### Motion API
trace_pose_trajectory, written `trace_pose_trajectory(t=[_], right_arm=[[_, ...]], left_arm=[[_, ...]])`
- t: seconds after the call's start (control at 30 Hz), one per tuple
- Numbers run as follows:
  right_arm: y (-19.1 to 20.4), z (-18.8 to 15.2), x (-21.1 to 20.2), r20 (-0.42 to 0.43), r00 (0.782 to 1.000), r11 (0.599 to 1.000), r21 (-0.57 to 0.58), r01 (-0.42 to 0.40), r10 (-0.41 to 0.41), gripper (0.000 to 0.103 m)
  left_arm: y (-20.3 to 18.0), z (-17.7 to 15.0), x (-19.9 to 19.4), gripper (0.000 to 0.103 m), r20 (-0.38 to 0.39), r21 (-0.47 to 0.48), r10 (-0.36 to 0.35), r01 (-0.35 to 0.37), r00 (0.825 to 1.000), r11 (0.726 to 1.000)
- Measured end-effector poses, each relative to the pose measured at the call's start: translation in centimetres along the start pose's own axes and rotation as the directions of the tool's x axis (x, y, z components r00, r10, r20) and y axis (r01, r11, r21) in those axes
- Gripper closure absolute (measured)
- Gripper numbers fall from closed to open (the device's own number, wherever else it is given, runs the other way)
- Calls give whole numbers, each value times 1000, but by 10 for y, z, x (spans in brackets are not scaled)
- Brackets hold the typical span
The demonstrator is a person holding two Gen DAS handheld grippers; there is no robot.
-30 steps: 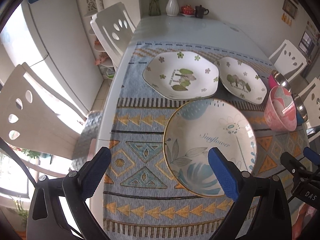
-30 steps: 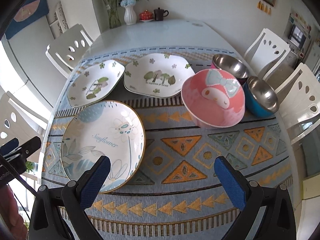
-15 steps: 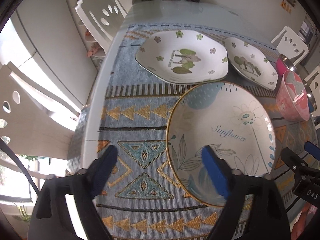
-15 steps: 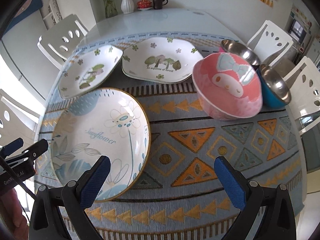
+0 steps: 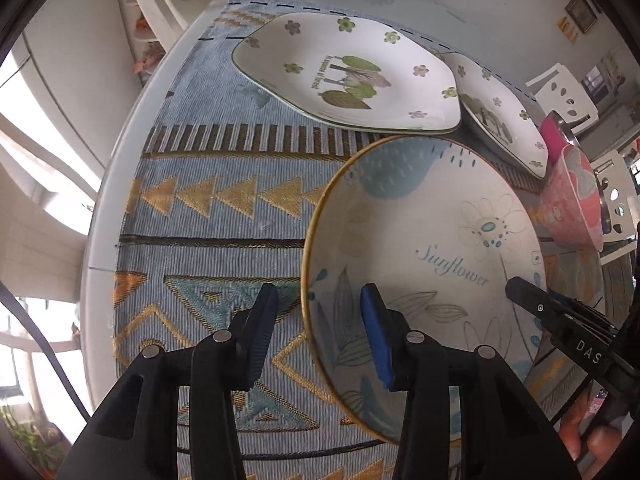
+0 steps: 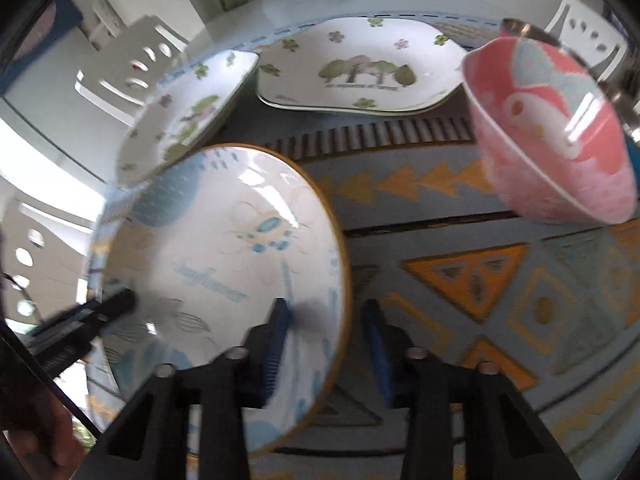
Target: Organize plates and bowls
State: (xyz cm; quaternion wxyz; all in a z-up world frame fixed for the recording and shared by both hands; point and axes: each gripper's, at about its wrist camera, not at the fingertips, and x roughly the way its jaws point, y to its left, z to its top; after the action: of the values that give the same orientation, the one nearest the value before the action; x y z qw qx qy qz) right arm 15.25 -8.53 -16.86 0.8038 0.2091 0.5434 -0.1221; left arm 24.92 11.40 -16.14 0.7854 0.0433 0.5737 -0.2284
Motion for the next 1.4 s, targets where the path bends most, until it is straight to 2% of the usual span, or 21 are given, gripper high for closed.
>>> trace_pose_trajectory(t=[0.1,0.27,0.4,0.57,0.9,1.27,1.4], right_arm=[[0,-2,0,14,1000,1000,-12,-24,24,78],[-4,-4,-1,19,998,997,-30,-65,66,82],[-4,-9,-6,32,997,995,-68,-72,74,83],[0,-17,-17,51,994,992,-94,-89,94,83],[14,-37,-39,48,994,980,-178,-93,103,83],[21,-56,-68,69,991,966,-241,-96,116,83],[21,-62,-70,48,991,960,-258,-109,125,83]], left_arm=[[-4,1,2,75,-7,1,-28,28,1000,1000],[-7,1,1,75,12,-6,-3,3,1000,1000],[-8,-3,-5,75,33,15,-18,17,999,1000],[-8,-11,-22,75,73,13,-29,28,997,1000],[-9,-34,-59,75,137,25,11,-15,990,1000],[-9,-67,-86,75,147,1,9,-9,989,1000],[-5,-74,-89,75,145,-23,9,-5,989,1000]])
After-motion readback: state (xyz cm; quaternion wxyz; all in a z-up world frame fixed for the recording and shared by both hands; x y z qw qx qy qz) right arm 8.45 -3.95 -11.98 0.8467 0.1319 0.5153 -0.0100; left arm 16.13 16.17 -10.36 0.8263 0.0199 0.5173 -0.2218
